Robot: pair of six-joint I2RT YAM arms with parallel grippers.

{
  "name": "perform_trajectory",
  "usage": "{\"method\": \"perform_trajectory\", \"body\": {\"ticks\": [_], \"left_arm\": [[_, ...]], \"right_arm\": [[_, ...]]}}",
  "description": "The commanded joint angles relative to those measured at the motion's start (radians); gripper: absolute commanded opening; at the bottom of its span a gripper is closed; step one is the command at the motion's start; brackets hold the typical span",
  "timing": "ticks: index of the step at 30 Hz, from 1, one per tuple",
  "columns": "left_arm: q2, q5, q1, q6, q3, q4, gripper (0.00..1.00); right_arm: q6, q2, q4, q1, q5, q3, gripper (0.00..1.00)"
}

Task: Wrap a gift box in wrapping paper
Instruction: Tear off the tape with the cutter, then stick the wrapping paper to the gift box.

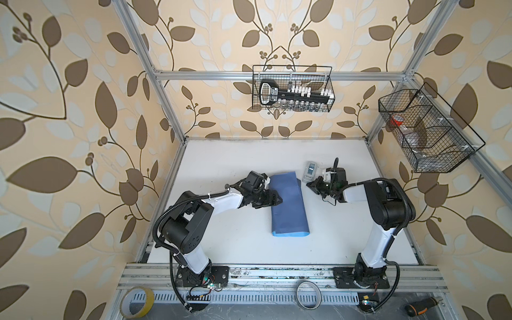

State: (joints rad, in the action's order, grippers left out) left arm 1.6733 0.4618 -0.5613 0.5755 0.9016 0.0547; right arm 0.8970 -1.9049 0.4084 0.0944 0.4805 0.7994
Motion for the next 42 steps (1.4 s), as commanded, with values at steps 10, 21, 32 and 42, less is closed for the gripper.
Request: {"method": "perform_trajectory", "body": {"ticks": [10, 21, 32, 42], "left_arm": [[0.02, -0.083, 0.003, -0.039, -0.031, 0.131, 0.8], [0.029, -0.089, 0.003, -0.042, -0.032, 0.136, 0.8], [0.035, -0.092, 0.003, -0.044, -0.028, 0.14, 0.79], [0.033, -0.091, 0.004, -0.043, -0.03, 0.139, 0.8]], "right_arm": [[-0.002, 0.422, -0.053, -0.005, -0.064, -0.24, 0.0], [0.207, 0.859, 0.074, 0.317, -0.414, -0.454, 0.0], [0.214, 0.735, 0.133, 0.514, -0.625, -0.439, 0.0], [0.18, 0.66, 0.147, 0.553, -0.663, -0.43, 0.0]]}}
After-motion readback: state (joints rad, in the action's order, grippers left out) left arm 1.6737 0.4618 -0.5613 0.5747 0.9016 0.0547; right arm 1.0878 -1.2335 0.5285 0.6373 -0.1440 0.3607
